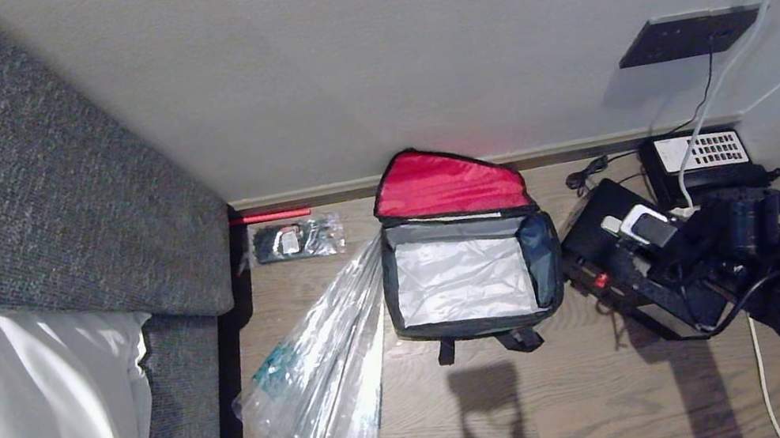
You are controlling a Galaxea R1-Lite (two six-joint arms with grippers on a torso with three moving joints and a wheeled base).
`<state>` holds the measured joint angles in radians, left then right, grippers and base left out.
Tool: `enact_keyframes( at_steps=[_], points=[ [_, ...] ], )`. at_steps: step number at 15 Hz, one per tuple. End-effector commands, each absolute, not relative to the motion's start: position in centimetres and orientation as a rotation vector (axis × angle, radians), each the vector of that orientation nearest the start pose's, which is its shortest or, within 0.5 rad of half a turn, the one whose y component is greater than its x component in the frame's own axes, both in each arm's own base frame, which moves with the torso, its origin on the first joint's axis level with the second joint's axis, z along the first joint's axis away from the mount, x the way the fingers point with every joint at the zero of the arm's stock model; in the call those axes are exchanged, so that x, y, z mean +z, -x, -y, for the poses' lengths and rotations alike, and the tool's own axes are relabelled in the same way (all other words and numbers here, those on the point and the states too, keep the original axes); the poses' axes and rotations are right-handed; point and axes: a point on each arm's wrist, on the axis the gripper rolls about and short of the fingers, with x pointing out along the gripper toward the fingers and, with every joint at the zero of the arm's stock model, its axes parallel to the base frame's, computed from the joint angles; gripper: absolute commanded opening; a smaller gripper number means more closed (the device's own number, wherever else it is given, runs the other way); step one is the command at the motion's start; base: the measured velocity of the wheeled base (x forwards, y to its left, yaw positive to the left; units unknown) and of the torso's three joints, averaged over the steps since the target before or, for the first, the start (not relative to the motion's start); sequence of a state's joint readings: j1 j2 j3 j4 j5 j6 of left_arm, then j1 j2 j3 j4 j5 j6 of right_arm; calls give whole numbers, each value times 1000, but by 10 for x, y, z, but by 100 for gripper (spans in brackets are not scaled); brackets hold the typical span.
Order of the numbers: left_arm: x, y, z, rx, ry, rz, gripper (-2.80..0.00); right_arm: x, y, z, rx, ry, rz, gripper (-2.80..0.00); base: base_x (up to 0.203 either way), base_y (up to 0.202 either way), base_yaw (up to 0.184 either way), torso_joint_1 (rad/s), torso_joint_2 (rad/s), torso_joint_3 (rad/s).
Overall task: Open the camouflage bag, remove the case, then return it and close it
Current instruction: Grip the handle again
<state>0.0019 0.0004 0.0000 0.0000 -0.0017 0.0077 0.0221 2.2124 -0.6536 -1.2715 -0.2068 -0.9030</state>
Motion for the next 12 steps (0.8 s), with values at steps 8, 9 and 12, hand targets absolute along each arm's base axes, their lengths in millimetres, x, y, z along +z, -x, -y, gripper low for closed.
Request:
enact_keyframes(
  at_steps=[8,9,12],
  points=[
    [75,23,0,2,-8,2,-280,22,-387,-6,-392,1089,-392,0,0,0,0,0,0,0],
    [75,23,0,2,-8,2,-280,21,-386,-8,-396,1083,-397,0,0,0,0,0,0,0],
    [75,23,0,2,-8,2,-280,22,-386,-14,-440,1068,-399,0,0,0,0,0,0,0]
  ],
)
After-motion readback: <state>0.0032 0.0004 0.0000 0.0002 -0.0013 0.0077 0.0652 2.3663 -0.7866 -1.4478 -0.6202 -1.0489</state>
